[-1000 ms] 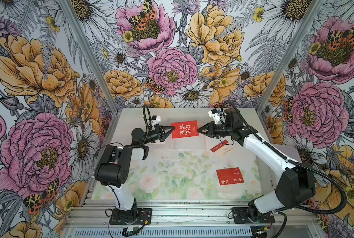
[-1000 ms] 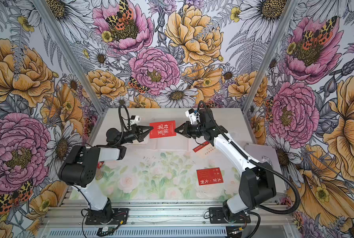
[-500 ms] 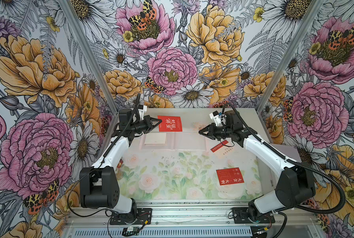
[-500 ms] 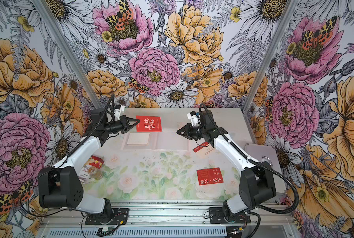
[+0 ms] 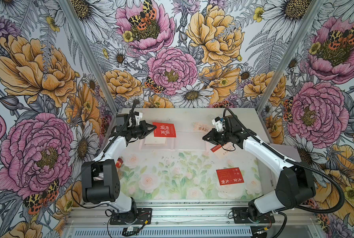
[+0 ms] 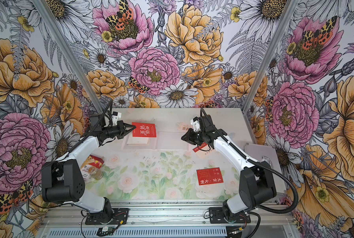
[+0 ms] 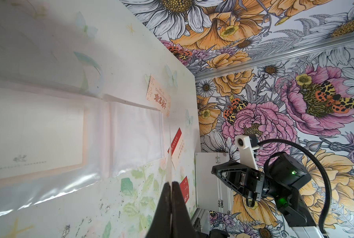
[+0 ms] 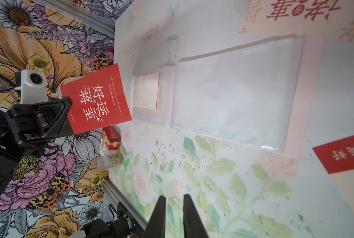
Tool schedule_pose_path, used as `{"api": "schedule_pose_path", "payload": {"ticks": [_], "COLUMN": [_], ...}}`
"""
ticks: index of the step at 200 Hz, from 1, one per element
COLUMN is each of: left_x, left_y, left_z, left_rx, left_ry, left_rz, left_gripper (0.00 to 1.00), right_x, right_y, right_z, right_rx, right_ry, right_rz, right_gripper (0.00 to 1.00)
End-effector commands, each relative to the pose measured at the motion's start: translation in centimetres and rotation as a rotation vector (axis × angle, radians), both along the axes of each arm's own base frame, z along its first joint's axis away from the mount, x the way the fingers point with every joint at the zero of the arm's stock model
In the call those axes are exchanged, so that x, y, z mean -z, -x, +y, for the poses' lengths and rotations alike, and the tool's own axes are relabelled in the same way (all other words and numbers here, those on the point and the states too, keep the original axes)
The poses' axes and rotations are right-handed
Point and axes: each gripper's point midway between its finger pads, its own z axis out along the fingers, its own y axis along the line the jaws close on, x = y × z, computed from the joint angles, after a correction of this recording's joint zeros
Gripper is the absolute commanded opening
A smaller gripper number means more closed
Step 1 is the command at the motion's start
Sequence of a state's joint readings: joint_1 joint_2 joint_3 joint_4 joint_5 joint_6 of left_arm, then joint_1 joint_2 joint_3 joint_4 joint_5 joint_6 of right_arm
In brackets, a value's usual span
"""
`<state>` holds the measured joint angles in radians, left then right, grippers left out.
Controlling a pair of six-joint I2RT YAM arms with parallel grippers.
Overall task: Place the photos into the photo albums
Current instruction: Insert the photo into the photo album.
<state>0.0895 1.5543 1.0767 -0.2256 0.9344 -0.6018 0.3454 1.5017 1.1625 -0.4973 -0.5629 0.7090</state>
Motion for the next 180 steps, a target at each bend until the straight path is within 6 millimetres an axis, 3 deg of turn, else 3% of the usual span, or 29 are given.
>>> {"api": "schedule_pose_path", "payload": {"ticks": [1, 66, 180], "left_x": [0.8, 2.9, 4.5], "left_y": [-0.5, -1.6, -2.6], "left_z": [1.0, 2.2, 2.5], "left_rx": [-0.030, -0.119, -0.194], "left_ry": [-0.036, -0.075, -0.124], "left_rz": [-0.002, 0.052, 0.033], "left_gripper": [0.00, 0.00, 0.00], "right_x": [-0.1, 0.1, 1.3], "right_y": [-0.2, -0.7, -1.1], "right_z": [-0.8, -0.6, -0.2], "right_rx": [0.015, 0.008, -0.004], "right_ry": [0.042, 0.058, 0.078], "right_rz": [-0.024, -0.021, 0.001], "right_gripper": [0.18, 0.18, 0.18]}}
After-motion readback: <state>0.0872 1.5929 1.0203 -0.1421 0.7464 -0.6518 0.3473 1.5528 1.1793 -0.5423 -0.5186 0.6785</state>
